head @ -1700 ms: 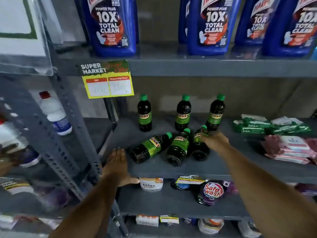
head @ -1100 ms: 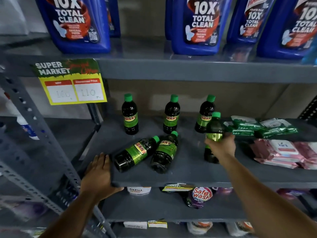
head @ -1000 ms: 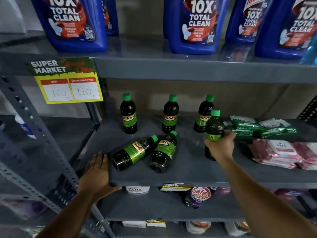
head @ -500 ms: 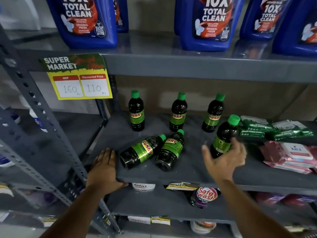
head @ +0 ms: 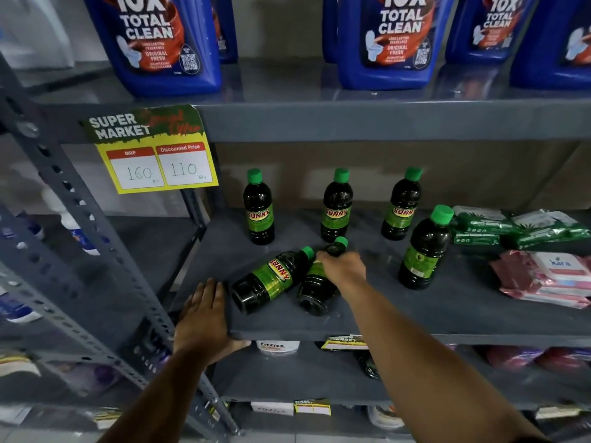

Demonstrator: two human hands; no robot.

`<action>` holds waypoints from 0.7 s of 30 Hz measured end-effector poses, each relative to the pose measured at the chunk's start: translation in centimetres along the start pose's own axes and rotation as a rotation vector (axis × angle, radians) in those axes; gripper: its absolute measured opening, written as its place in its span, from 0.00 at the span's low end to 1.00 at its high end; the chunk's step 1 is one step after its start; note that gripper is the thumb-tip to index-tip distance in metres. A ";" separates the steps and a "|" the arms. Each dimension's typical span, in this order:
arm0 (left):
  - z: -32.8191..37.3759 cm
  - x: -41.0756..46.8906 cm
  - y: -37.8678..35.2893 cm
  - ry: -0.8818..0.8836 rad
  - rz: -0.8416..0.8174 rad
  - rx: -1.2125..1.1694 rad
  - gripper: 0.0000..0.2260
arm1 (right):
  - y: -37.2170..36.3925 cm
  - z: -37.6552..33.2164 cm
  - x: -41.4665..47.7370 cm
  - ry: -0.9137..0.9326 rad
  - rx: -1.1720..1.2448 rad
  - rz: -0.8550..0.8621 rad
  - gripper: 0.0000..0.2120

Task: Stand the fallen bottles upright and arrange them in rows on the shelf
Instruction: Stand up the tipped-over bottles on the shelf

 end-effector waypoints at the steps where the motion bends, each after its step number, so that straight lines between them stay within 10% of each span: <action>1: 0.0 0.0 -0.1 0.000 -0.003 0.004 0.64 | 0.0 -0.1 0.0 -0.004 0.002 0.002 0.33; 13: 0.0 0.0 -0.1 -0.008 -0.001 0.003 0.63 | 2.6 -1.0 -0.8 -0.014 0.102 0.108 0.28; 21: 0.0 0.1 -0.1 -0.021 0.009 0.013 0.62 | 4.3 -2.8 -3.2 0.518 -0.018 0.354 0.37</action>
Point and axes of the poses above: each hand's wrist, its own x-axis towards the middle knuckle, its own y-axis out of the back of the hand, z = x × y, the point moved 4 cm from there along x, towards the middle knuckle, and after that the axes turned 10 degrees about -z, right-handed, at the moved point
